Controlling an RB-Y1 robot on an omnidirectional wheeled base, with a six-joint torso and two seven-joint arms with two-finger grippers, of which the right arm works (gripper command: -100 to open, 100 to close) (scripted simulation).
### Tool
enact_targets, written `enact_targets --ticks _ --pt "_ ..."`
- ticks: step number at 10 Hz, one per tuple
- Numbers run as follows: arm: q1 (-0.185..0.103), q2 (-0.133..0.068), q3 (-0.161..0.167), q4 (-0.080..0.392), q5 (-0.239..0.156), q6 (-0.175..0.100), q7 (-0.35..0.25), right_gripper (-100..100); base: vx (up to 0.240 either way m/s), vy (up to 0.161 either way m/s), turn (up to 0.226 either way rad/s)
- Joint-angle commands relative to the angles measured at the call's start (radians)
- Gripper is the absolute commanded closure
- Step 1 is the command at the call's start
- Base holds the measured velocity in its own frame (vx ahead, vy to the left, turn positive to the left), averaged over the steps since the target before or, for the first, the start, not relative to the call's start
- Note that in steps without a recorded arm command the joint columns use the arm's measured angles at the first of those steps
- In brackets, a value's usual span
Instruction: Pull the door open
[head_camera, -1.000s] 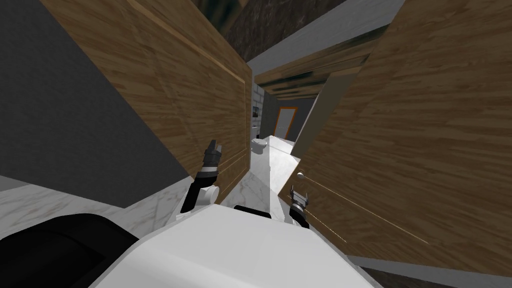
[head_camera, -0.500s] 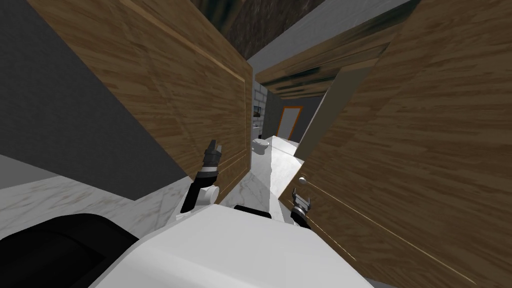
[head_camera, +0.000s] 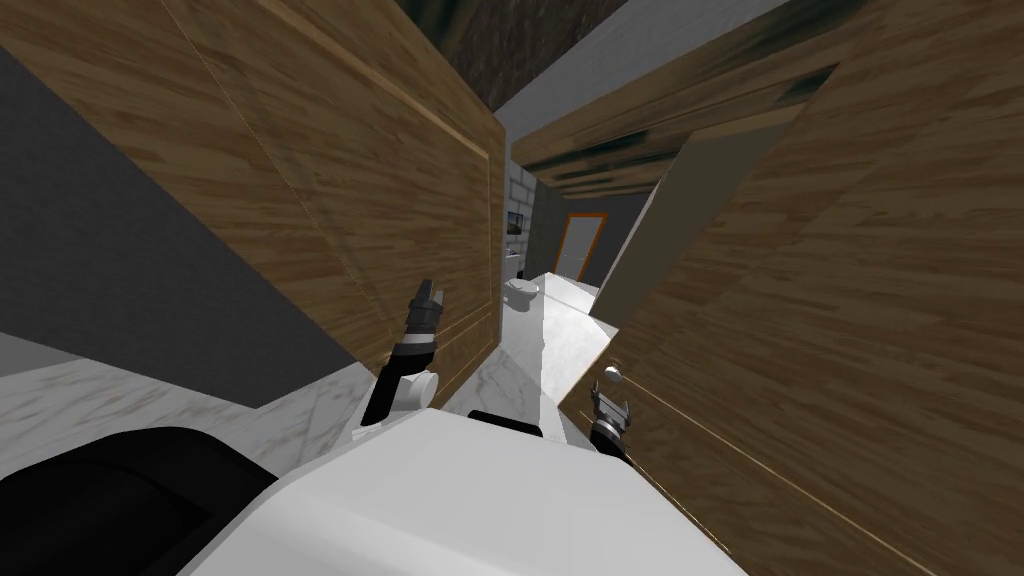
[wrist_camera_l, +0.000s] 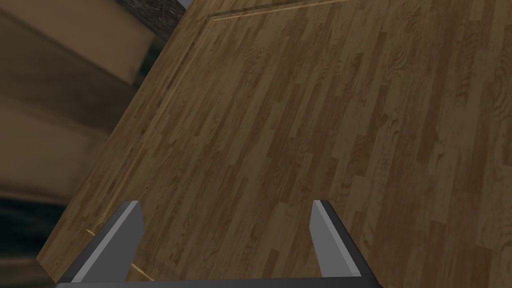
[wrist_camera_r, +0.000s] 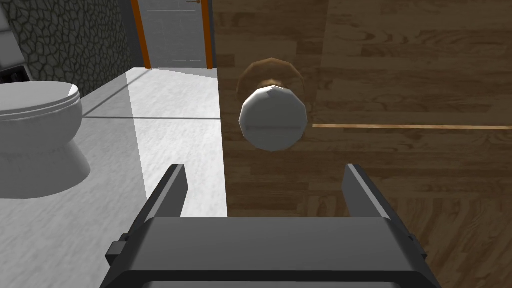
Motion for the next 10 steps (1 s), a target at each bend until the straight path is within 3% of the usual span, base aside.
enact_targets --ticks 1,10 --pt "0.000 -0.017 0.001 0.022 0.002 -0.003 -0.033 -100 0.101 0.005 0.009" --pt "0.021 -0.121 -0.003 0.095 0.008 -0.005 -0.190 -100 0.097 0.001 0.010"
